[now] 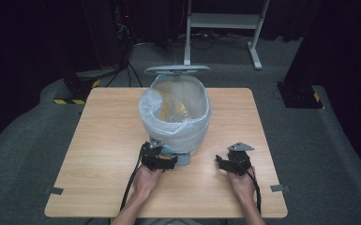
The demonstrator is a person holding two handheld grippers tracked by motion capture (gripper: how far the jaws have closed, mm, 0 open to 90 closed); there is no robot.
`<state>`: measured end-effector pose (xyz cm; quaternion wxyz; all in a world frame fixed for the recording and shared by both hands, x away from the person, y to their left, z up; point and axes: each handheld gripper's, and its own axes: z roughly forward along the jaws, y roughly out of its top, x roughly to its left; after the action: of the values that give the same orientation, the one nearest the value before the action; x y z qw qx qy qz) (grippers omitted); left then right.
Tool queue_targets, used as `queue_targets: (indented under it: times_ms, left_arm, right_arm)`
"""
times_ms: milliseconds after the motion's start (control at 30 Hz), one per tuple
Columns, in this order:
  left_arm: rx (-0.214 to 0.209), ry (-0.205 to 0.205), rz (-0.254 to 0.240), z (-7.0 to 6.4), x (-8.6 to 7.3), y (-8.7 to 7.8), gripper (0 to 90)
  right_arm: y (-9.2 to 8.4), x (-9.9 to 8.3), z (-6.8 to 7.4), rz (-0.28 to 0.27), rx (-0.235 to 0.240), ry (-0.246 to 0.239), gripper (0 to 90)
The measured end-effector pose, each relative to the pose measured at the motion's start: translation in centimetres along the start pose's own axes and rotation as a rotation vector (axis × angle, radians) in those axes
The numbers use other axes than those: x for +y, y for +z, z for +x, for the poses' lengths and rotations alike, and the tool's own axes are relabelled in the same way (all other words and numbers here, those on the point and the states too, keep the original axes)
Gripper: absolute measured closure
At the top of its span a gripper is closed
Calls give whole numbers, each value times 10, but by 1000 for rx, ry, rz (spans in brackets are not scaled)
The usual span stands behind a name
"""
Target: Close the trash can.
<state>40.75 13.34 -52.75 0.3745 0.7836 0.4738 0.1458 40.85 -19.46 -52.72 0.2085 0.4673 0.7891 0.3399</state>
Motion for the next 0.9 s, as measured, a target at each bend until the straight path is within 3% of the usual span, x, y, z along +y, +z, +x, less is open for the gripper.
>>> queue_targets:
  times_ms: [567, 733, 800, 900]
  left_arm:
    - [-20, -39, -20, -1, -1, -1, 30]
    - [-35, -57, -40, 1, -1, -3, 29]
    - [-42, -71, -71, 0, 0, -6, 27]
    - [-27, -43, -61, -1, 2, -8, 24]
  right_arm:
    - [0, 0, 0, 3, -2, 3, 339]
    - [0, 0, 0, 3, -3, 3, 339]
    - [0, 0, 0, 2, -3, 3, 339]
    - [0, 0, 0, 3, -4, 4, 337]
